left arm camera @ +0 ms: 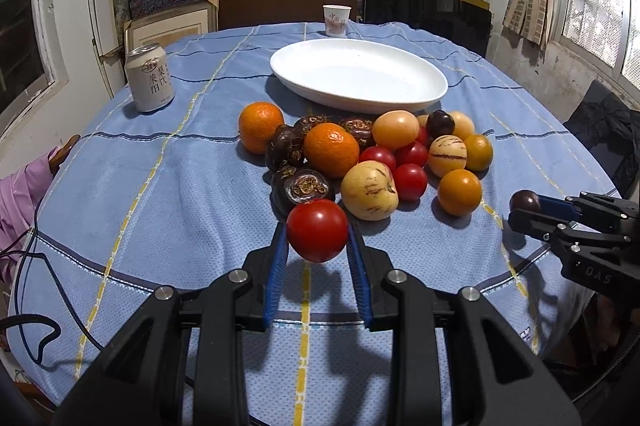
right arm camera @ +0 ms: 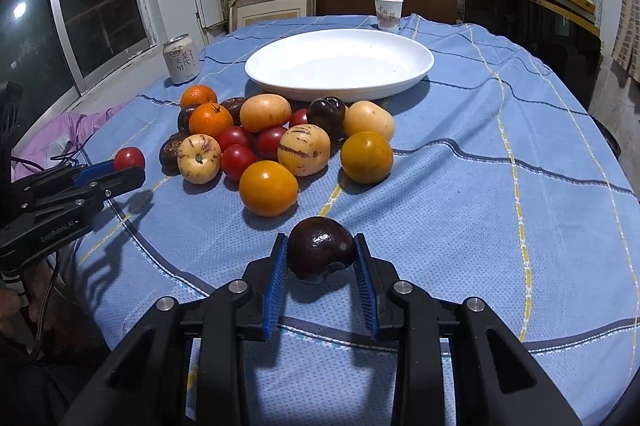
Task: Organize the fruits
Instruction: 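Carry tomato and plum to the white plate and release both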
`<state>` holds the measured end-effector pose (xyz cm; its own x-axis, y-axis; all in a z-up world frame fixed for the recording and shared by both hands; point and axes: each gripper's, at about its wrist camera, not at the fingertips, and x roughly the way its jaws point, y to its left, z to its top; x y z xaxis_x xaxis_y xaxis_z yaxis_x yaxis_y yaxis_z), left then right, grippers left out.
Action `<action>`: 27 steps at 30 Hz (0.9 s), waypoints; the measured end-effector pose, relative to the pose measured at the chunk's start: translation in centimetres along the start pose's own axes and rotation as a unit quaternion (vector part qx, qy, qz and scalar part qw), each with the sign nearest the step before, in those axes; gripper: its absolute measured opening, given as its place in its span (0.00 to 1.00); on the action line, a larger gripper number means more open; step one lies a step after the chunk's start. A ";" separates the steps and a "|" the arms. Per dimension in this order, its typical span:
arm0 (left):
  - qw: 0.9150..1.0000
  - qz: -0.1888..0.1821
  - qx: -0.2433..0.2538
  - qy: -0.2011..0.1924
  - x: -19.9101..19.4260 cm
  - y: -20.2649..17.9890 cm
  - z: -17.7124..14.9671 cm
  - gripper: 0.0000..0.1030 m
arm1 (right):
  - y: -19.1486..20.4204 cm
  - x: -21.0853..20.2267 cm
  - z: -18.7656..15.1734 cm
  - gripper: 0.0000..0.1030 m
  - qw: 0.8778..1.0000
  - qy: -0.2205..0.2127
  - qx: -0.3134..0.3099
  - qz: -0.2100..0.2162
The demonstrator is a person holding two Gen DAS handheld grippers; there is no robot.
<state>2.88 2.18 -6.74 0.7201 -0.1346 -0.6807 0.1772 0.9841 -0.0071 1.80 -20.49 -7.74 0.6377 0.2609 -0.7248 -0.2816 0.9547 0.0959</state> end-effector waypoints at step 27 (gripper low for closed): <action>0.999 -0.030 0.032 0.030 11.8 -1.8 19.8 0.28 | -4.9 5.4 20.1 0.32 0.997 -0.057 -0.039 -0.021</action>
<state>24.33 -3.43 -0.25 0.6664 -0.1843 -0.7225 0.2629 0.9648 -0.0036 21.00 -20.87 1.57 0.7269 0.2394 -0.6437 -0.3047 0.9524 0.0101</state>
